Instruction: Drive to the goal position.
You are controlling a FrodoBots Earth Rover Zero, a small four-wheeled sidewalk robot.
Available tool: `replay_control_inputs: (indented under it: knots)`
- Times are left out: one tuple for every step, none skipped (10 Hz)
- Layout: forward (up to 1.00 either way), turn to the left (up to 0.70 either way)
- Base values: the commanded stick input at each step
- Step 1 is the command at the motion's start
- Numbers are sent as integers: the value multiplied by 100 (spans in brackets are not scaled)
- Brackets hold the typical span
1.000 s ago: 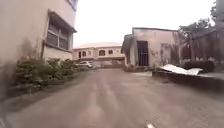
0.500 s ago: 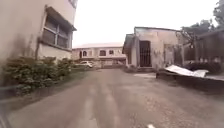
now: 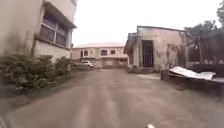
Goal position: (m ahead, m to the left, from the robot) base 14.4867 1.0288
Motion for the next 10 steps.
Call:
replay_control_inputs:
  knots:
    - [70, 0]
    - [70, 0]
    - [70, 0]
    - [70, 0]
    - [70, 0]
    - [70, 0]
    - [70, 0]
    - [70, 0]
    - [70, 0]
    - [70, 0]
